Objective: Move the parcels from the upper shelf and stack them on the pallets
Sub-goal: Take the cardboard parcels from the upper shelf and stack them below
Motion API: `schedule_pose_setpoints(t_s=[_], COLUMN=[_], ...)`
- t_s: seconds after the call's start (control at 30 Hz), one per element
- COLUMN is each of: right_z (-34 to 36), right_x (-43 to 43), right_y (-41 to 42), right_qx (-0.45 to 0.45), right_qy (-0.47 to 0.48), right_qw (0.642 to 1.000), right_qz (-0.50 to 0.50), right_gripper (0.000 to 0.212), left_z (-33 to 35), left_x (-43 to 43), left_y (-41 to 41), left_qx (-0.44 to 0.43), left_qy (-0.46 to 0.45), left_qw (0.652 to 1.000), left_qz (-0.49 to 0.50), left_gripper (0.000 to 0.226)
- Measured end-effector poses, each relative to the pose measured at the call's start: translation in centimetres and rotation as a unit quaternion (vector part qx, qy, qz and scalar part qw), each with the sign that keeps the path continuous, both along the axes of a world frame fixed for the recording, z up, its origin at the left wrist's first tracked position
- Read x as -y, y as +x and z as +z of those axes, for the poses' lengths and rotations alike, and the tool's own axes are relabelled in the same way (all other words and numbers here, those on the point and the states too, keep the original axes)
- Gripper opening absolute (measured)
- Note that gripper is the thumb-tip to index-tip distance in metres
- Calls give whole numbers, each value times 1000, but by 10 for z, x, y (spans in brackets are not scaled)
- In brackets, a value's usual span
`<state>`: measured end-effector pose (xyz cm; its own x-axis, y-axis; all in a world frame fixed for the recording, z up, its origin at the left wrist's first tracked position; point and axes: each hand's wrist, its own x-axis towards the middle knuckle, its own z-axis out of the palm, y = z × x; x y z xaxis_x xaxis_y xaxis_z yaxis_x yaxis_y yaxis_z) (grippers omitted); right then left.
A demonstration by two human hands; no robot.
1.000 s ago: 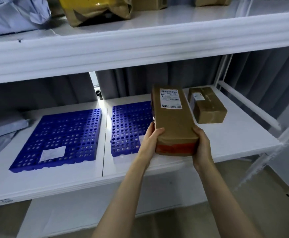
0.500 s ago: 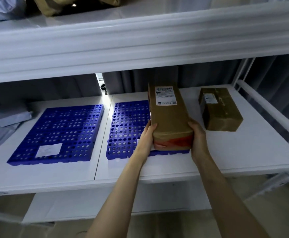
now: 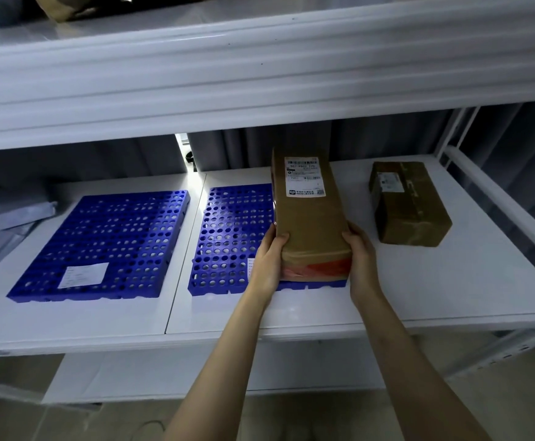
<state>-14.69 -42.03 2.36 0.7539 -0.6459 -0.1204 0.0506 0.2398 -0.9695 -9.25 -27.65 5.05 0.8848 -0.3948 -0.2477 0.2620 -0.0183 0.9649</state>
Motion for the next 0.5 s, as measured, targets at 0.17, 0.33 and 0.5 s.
schedule_pose_setpoints(t_s=[0.17,0.33,0.5], right_z=[0,1,-4], right_x=[0,-1,-2], right_y=[1,-2,-7], right_qx=[-3,-8,-7], right_qy=[-12,-16,-49], right_qw=[1000,1000,999], right_qz=[5,11,-8], right_gripper=[26,38,28], left_z=[2,8,4], left_x=[3,6,6], left_y=[-3,-11,-14], left_qx=[34,115,208], left_qy=[18,90,150], left_qw=[999,989,964], left_qz=[12,36,72], left_gripper=[48,51,57])
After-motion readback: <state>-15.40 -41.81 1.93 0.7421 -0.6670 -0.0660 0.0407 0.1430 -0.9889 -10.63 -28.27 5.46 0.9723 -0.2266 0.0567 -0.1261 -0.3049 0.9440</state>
